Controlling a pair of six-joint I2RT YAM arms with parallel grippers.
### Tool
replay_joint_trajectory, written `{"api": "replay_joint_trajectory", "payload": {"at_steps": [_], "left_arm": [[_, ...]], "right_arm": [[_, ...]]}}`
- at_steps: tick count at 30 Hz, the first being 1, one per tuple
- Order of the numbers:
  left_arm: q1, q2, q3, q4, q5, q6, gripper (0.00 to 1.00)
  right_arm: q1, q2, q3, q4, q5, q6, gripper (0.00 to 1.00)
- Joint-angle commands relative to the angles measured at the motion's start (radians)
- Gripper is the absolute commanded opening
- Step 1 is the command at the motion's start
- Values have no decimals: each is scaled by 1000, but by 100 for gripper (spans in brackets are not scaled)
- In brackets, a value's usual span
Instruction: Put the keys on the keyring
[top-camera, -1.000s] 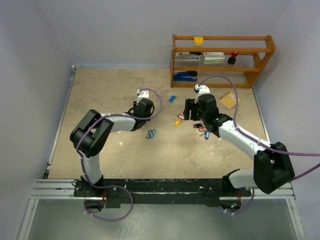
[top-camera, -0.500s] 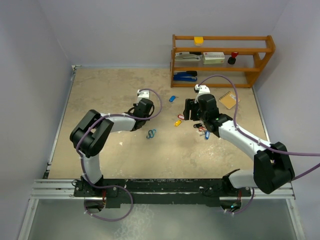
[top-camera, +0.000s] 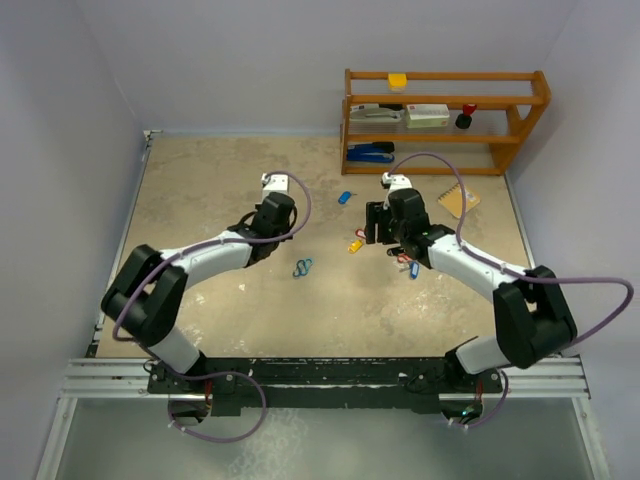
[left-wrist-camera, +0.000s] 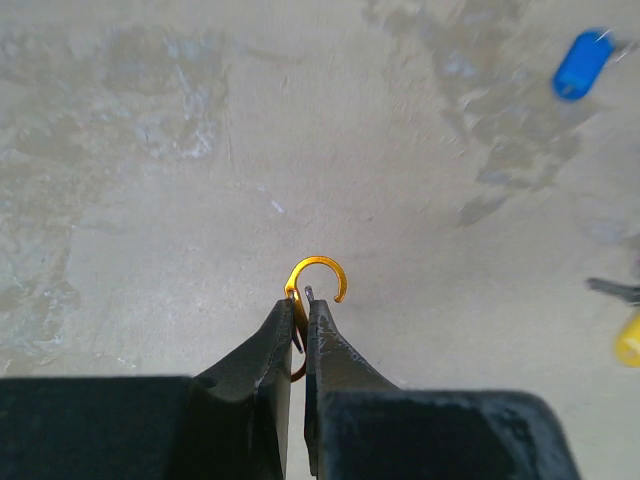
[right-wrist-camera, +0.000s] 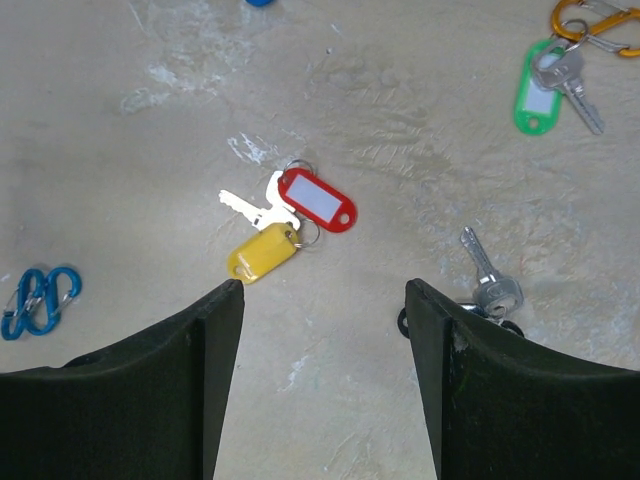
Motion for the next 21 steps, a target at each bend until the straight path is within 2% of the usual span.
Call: {"api": "replay_joint_trajectory", "payload": {"at_steps": [1, 9, 21], "left_arm": [[-15, -132, -7, -4, 14, -50, 0], [-22, -157, -21, 3, 44, -63, 0], [-22, -161, -37, 9, 47, -66, 0]], "right_arm": [[4, 73, 96, 2, -27, -20, 68], [6, 200, 187, -33, -48, -16, 66], [22, 281, 180, -8, -101, -18, 66]]}}
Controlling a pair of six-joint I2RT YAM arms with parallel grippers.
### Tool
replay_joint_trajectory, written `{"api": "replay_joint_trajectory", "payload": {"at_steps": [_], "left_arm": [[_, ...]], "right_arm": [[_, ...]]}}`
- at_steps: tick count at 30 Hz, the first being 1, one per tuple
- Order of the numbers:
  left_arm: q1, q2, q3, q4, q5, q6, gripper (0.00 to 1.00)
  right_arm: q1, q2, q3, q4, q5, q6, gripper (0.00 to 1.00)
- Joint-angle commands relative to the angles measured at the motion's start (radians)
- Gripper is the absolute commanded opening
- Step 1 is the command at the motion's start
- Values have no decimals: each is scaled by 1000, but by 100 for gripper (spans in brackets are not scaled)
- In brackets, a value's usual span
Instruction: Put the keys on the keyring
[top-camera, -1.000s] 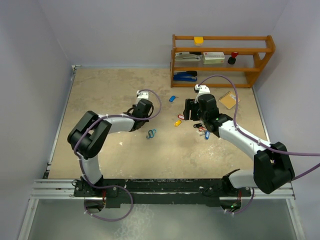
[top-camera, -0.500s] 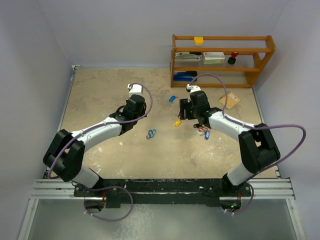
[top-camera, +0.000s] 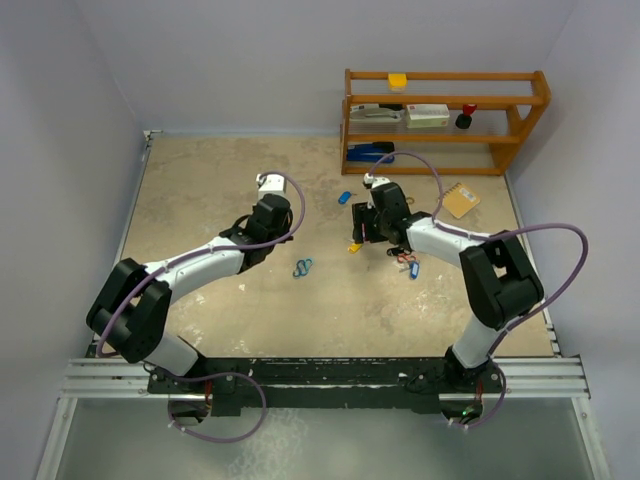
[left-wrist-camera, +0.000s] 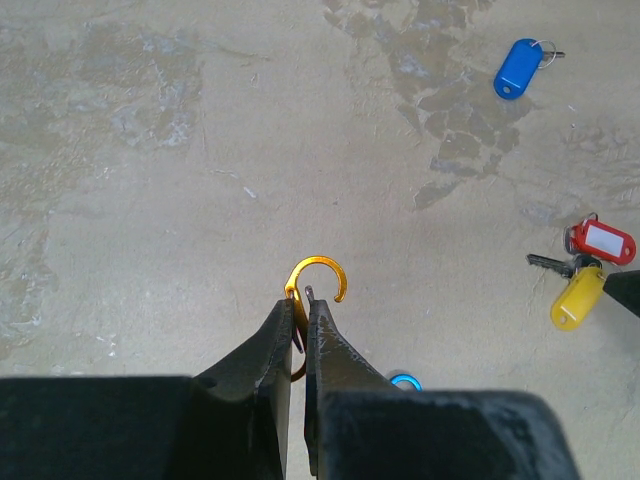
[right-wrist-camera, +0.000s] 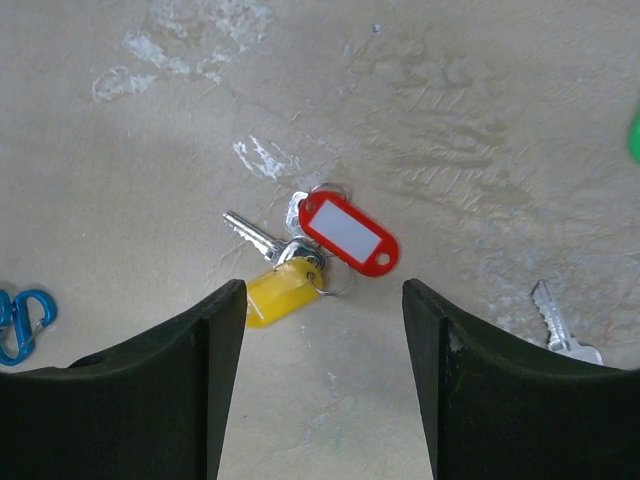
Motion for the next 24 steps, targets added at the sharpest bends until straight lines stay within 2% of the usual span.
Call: {"api": "replay_joint_trajectory", "payload": {"at_steps": [1, 24], "left_arm": [[-3, -16, -4, 31, 5, -14, 0], [-3, -18, -13, 26, -17, -12, 0]], "right_arm": [[12, 11, 27, 16, -43, -10, 66], [47, 96, 26, 62, -99, 10, 66]]}}
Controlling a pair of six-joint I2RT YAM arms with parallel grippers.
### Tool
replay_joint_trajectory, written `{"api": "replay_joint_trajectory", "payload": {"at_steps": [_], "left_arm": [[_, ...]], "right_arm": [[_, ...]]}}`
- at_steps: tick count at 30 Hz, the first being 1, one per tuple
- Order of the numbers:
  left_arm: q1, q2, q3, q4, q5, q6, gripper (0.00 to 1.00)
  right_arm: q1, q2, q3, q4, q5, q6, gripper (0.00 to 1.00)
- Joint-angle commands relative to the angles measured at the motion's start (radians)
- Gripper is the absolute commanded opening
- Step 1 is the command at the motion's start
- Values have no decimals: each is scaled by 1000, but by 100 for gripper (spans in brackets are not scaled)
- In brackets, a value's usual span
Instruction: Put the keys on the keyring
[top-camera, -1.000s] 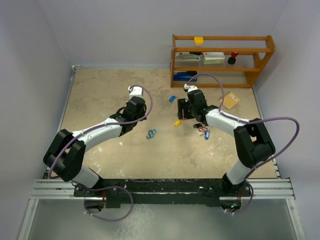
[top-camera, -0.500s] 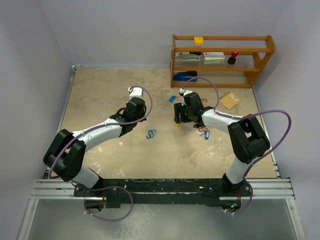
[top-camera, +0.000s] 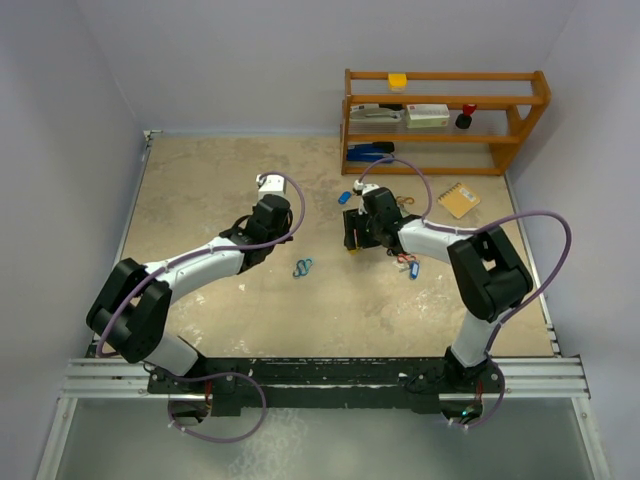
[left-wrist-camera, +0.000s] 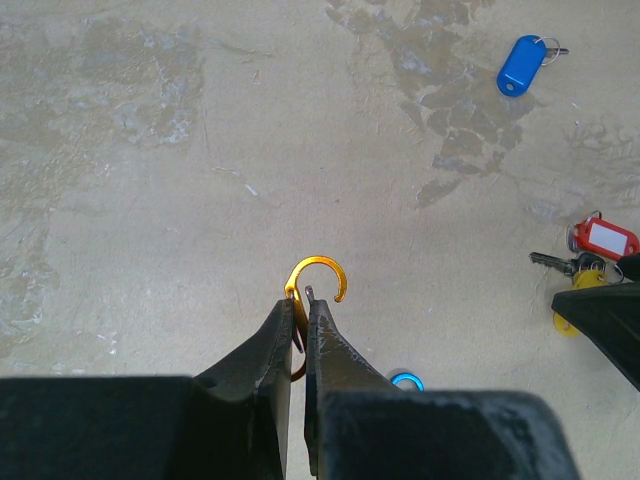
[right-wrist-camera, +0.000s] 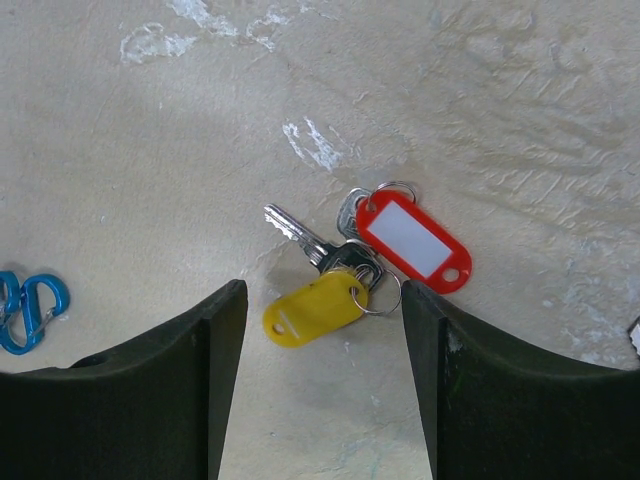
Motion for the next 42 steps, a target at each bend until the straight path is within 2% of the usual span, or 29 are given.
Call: {"api": "replay_joint_trajectory", "payload": {"at_steps": [1, 18, 28, 42], "left_arm": [[-3, -18, -9, 27, -16, -11, 0], [-3, -43, -15, 17, -42, -11, 0], [-2, -52, -20, 17, -49, -10, 0], [-3, -51, -20, 17, -55, -7, 0]], "right_arm": [[19, 18, 28, 22, -32, 10, 66], [139, 70, 102, 10, -31, 27, 66], [144, -19, 55, 39, 39, 36, 66], [143, 32, 95, 17, 57, -21, 65]]}}
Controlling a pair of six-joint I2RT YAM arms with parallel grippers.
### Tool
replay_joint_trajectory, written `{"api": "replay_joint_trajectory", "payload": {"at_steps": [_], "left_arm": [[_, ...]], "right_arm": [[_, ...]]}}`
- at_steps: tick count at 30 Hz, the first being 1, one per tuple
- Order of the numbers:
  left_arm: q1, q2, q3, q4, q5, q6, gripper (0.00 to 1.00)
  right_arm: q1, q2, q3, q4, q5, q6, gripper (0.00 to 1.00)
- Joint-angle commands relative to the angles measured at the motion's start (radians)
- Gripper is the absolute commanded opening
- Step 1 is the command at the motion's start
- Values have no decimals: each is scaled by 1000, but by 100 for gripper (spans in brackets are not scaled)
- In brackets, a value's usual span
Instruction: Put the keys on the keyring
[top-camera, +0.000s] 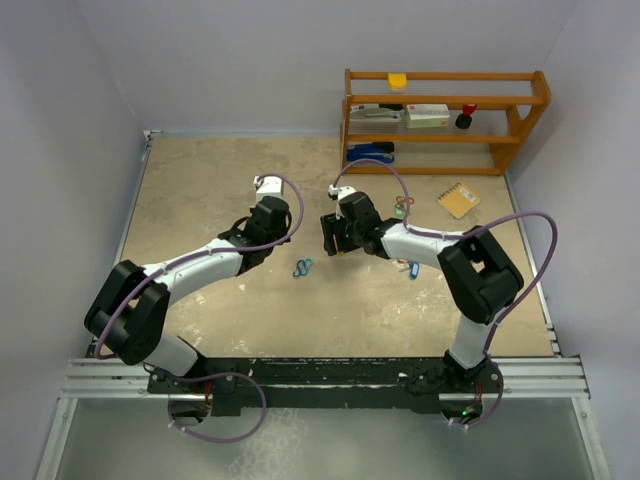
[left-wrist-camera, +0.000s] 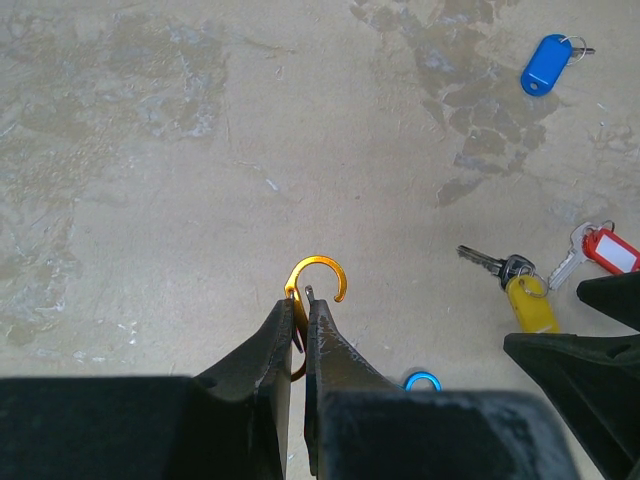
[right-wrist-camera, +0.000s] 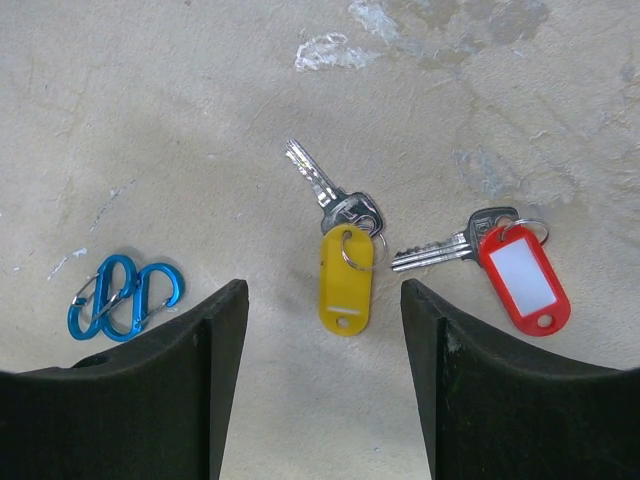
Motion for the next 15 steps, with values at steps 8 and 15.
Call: {"api": "replay_joint_trajectory", "payload": {"at_steps": [8, 15], "left_arm": [[-3, -30, -2, 26, -27, -4, 0], [-3, -30, 0, 24, -32, -3, 0]], "right_arm": [[1, 61, 65, 13, -6, -37, 65], [1, 71, 60, 19, -58, -33, 65]]}}
